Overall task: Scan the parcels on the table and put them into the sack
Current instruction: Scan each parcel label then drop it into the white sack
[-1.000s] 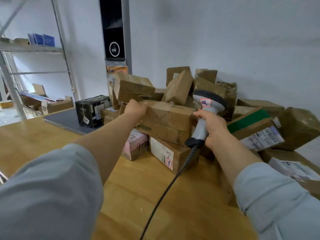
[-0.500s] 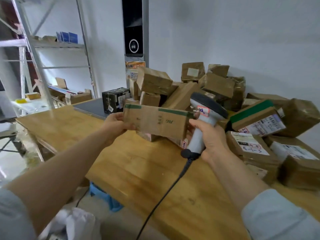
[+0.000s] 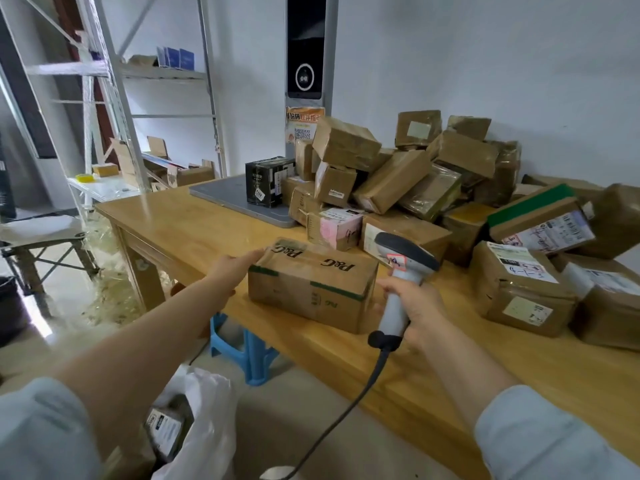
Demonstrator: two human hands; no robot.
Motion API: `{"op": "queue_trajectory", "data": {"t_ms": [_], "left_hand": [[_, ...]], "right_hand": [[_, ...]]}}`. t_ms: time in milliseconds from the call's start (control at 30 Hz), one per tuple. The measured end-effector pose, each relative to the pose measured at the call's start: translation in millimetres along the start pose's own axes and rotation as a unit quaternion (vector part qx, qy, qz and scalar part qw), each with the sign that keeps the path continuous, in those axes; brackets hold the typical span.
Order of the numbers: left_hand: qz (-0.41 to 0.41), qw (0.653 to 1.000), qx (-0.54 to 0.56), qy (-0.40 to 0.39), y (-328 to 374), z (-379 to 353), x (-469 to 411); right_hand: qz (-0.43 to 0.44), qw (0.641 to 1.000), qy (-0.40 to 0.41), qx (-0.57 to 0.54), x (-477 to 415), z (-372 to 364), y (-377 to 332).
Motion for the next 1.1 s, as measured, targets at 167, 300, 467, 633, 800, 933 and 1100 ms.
{"op": "queue_trajectory", "data": {"t_ms": [167,300,467,633,800,933,1100], "left_hand": [[-0.02,1.0,-0.023,0.005,9.8,-1.7,2.1],[-0.02,0.999,0.017,-0.027,22.1,-5.6,4.2],[-0.09,0.995,-0.002,-0.047,34.9,-6.2,7.2],[-0.028,0.994,0.076,-0.076,17.9,-7.2,14.1],[-0.004,0.997,0.064,-0.049,12.8,-2.3,11.9],[-0.02,0.997,0.063,-0.043,12.7,4.5,13.7],[-0.028,0.997,0.063,-0.04,16.9,10.5,16.9]], "right_hand": [[-0.021,1.0,-0.013,0.0,-12.3,-9.4,0.6],[-0.02,0.999,-0.029,-0.01,-19.8,-18.5,-6.2],[0.024,0.998,-0.02,-0.058,-23.4,-17.4,-20.7],[0.031,0.997,-0.01,-0.067,-18.7,-14.8,-21.4],[0.011,0.999,-0.001,-0.043,-8.3,-14.0,-13.6],[0.001,0.999,-0.011,-0.037,-3.0,-14.5,-9.3],[0.037,0.999,-0.009,0.008,1.7,-12.8,-17.5]]}}
Point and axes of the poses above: each hand's wrist, its own x-axis away from the middle knuckle, its own z-axis out of the back of the hand, y = z × x, the point moved 9 cm from there along -x, towards the middle knuckle, and after that the axes turned 10 degrees about z, right-handed, at the moved point
